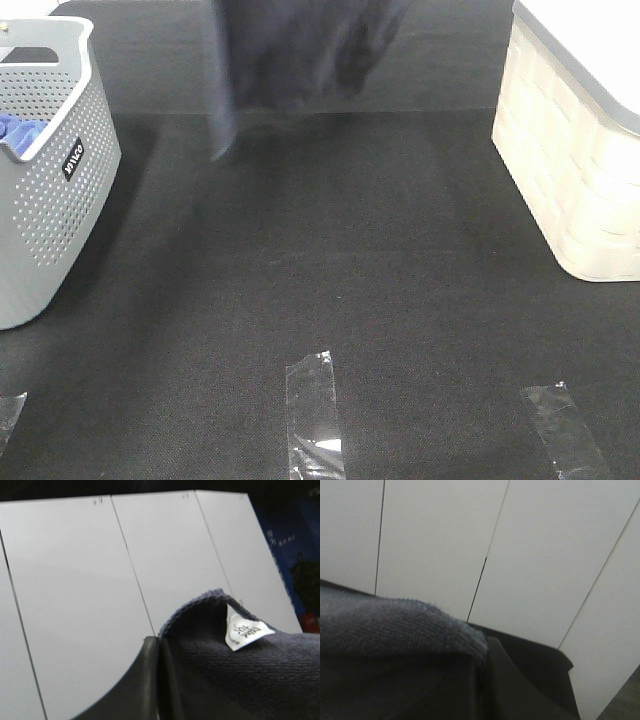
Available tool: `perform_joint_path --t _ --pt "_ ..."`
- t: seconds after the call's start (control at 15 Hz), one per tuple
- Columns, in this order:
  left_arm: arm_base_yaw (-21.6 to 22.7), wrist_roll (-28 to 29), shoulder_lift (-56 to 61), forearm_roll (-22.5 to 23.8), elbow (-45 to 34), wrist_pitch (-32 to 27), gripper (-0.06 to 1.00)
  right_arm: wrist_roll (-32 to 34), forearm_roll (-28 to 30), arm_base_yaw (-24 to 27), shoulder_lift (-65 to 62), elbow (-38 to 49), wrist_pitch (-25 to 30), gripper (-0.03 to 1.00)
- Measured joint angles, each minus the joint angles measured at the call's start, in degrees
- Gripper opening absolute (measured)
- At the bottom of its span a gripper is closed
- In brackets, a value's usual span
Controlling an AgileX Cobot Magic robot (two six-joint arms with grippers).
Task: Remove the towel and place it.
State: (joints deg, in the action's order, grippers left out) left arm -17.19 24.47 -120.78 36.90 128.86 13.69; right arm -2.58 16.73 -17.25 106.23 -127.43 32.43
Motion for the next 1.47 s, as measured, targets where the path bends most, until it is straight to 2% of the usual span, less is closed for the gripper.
perform_joint_path --t 0.07,0.13,0.33,0.4,0.53,0.6,0.67,0.8,0.87,0.93,1.0,1.13,1.27,1.47 --pt "0.0 0.17 -1.15 0.0 0.0 -3.84 0.0 0.0 -0.17 0.0 0.23 1.32 0.86 0.0" --pt "0.0 0.29 -2.01 -0.11 -0.11 -12.66 0.0 0.0 -0.23 0.0 0.29 4.7 2.58 0.0" --pt "-2.06 0.34 -1.83 -3.9 -0.11 -29.97 0.0 0.0 -1.72 0.0 0.29 6.7 8.19 0.0" --pt "-3.72 -0.92 -1.6 -5.67 -0.11 -36.04 0.0 0.0 -2.58 0.0 0.29 6.76 12.49 0.0" --pt "-6.93 -6.93 -0.63 -8.37 -0.11 -47.67 0.0 0.0 -4.47 0.0 0.29 6.76 20.28 0.0" --pt "-8.54 -9.97 -0.29 -10.2 -0.11 -53.46 0.0 0.0 -5.1 0.0 0.29 6.76 22.46 0.0" --pt "-9.45 -11.75 -0.17 -12.15 -0.11 -58.38 0.0 0.0 -7.28 0.0 0.29 6.76 28.25 0.0" --pt "-9.8 -12.72 -0.17 -16.16 -0.11 -66.35 0.0 0.0 -9.97 0.0 0.29 6.76 33.23 0.0" --pt "-9.8 -12.83 -0.17 -17.65 -0.11 -70.36 0.0 -0.23 -13.69 0.0 0.29 6.76 36.55 0.0" --pt "-9.8 -12.89 -0.17 -19.02 -0.11 -74.48 0.0 -0.46 -15.58 0.0 0.29 6.76 37.13 0.0" --pt "-9.8 -12.89 -0.17 -19.02 -0.11 -74.48 0.0 -0.46 -15.58 0.0 0.29 6.76 37.13 0.0" --pt "-9.8 -13.75 -0.17 -20.63 -0.11 -80.9 0.0 -0.57 -19.08 0.0 0.11 7.73 37.07 0.0" --pt "-9.8 -14.09 -0.17 -21.66 -0.11 -82.91 0.0 -0.63 -22.0 0.0 0.11 11.8 37.07 0.0" --pt "-10.08 -14.09 1.89 -28.25 -4.35 -83.02 0.0 -1.6 -23.66 0.0 -1.43 21.66 37.13 0.0"
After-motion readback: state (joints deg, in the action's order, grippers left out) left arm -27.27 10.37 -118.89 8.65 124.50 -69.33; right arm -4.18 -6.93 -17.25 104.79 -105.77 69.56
